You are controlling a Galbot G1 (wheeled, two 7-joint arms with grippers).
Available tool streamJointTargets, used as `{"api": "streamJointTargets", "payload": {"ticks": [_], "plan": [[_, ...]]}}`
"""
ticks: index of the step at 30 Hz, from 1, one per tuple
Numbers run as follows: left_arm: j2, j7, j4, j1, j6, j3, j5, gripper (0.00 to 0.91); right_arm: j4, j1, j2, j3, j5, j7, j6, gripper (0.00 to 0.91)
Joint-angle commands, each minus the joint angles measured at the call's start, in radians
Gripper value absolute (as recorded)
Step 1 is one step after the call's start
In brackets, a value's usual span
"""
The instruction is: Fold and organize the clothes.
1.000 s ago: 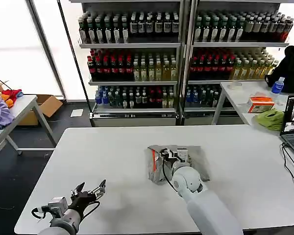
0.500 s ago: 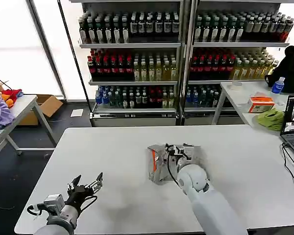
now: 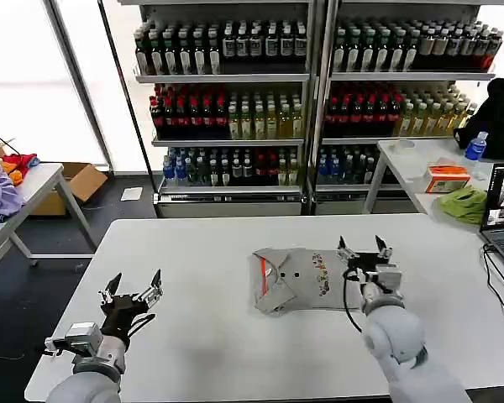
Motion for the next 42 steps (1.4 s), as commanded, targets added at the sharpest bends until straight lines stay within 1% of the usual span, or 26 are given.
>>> {"api": "streamJointTargets", "payload": {"ticks": [1, 16, 18, 19, 20, 26, 33, 42], "plan": [[0.001, -0.007, 0.037, -0.049, -0.072, -0.002, 0.046, 0.907, 0.138, -0.227, -0.033, 0.193, -0.028, -0.016, 0.045, 0.907], [0.004, -0.003, 0.02, -0.046, -0.069, 0.002, 0.045, 0.907, 0.155, -0.26, -0.014, 0.184, -0.041, -0.019, 0.05, 0.907], [0.002, 0.012, 0.019, -0.044, -0.065, 0.0, 0.048, 0.907, 0.156, -0.268, -0.011, 0.188, -0.041, -0.019, 0.054, 0.907], [0.002, 0.029, 0.012, -0.042, -0.043, -0.003, 0.059, 0.907, 0.157, -0.271, -0.01, 0.19, -0.041, -0.019, 0.056, 0.907], [0.002, 0.031, 0.007, -0.041, -0.04, -0.001, 0.06, 0.907, 0.158, -0.279, -0.009, 0.193, -0.041, -0.02, 0.06, 0.907], [-0.002, 0.028, 0.022, -0.056, -0.034, 0.007, 0.063, 0.907, 0.171, -0.3, -0.012, 0.21, -0.041, -0.023, 0.061, 0.907], [-0.002, 0.023, 0.038, -0.072, -0.035, 0.008, 0.058, 0.907, 0.18, -0.355, -0.029, 0.244, -0.064, -0.025, 0.073, 0.907], [0.0, 0.032, 0.034, -0.073, -0.03, 0.013, 0.065, 0.907, 0.198, -0.387, -0.01, 0.26, -0.069, -0.022, 0.072, 0.907]]}}
